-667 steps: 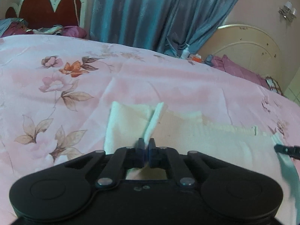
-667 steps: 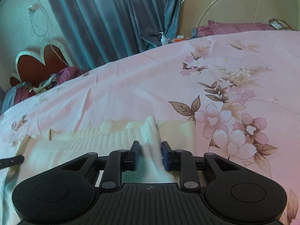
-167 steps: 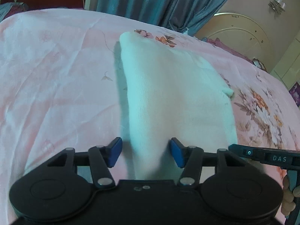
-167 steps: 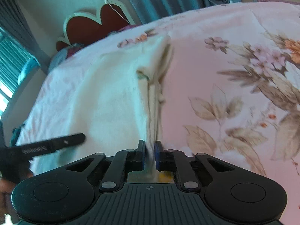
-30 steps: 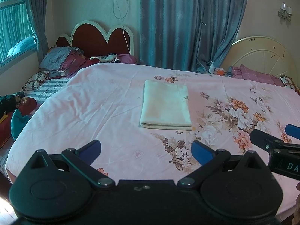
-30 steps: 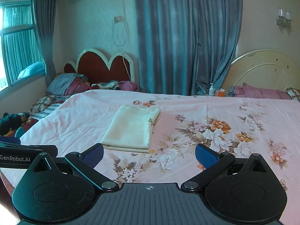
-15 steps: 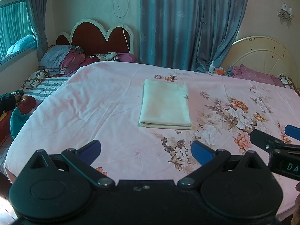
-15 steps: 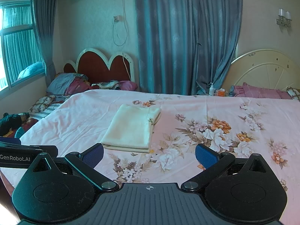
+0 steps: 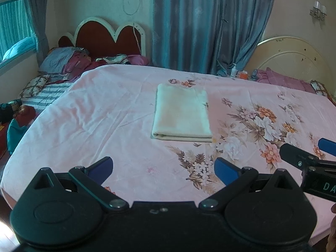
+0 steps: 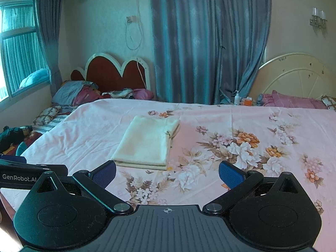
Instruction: Fold small clothes
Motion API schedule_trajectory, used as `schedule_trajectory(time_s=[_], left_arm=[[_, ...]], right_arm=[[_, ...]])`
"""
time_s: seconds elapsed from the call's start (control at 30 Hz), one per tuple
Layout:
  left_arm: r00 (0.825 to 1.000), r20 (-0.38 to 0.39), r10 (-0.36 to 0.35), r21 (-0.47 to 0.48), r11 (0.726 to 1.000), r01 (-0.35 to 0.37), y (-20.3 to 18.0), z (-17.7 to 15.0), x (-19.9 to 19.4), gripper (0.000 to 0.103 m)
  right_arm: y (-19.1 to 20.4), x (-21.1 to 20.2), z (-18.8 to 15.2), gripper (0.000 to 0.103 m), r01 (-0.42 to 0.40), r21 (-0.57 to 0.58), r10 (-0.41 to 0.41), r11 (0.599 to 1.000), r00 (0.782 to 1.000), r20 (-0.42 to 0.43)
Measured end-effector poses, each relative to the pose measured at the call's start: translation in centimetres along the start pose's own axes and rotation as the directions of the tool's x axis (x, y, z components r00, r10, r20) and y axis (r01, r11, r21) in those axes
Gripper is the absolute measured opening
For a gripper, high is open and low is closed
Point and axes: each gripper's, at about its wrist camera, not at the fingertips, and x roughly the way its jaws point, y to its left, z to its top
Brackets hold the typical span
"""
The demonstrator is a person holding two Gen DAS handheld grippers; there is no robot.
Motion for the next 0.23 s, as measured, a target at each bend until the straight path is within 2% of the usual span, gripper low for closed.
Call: schedule_trajectory(time_s=[0.13, 0.23], left_arm=[[0.999, 0.039, -0.003, -0.022, 1.000, 0.004, 0.1, 0.3, 0.5, 0.098], [1.000, 0.017, -0.015, -0.029, 0.999, 0.015, 0.3, 1.4, 2.0, 0.102]], right_arm=[[-0.4, 0.9, -0.1, 0.103, 0.011, 0.005, -0.011, 1.000, 1.000, -0.014], [-1.4, 1.9, -0.1, 0.103, 0.027, 0.023, -0.026, 0.999, 0.999, -0.030]])
